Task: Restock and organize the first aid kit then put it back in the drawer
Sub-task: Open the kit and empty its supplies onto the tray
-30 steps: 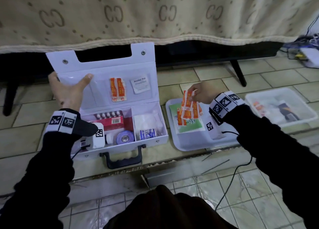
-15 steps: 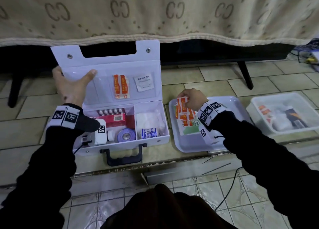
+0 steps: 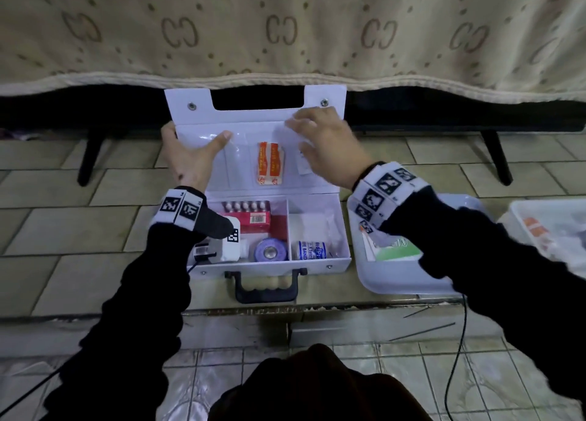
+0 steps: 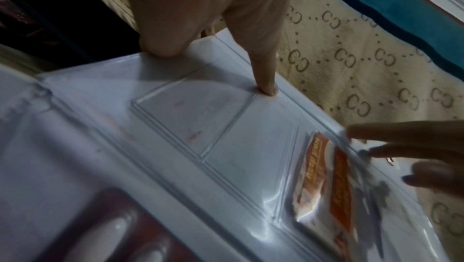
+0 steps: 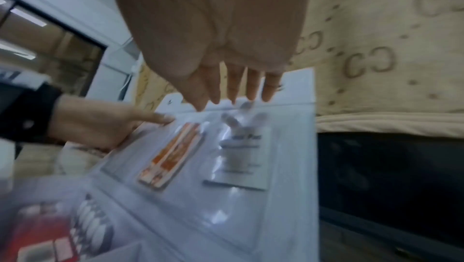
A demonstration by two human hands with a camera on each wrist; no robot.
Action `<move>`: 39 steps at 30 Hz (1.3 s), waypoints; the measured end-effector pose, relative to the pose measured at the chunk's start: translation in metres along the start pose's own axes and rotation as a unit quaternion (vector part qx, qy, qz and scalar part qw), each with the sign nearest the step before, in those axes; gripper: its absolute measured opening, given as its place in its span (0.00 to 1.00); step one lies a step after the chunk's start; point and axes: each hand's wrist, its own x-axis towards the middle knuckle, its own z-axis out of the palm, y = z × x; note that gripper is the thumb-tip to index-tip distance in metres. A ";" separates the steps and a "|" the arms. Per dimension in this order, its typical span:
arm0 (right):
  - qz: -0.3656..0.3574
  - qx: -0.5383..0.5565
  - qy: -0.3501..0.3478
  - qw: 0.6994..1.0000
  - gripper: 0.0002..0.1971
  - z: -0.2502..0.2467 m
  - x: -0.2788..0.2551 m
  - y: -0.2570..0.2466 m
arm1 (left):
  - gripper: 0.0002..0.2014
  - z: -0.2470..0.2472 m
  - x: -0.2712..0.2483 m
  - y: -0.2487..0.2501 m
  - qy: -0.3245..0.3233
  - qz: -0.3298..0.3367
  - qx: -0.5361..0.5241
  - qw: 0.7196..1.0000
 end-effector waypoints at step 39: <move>0.256 0.266 0.102 0.924 0.08 -0.044 -0.008 0.063 | 0.34 -0.007 0.000 -0.002 -0.020 0.017 0.008 1.000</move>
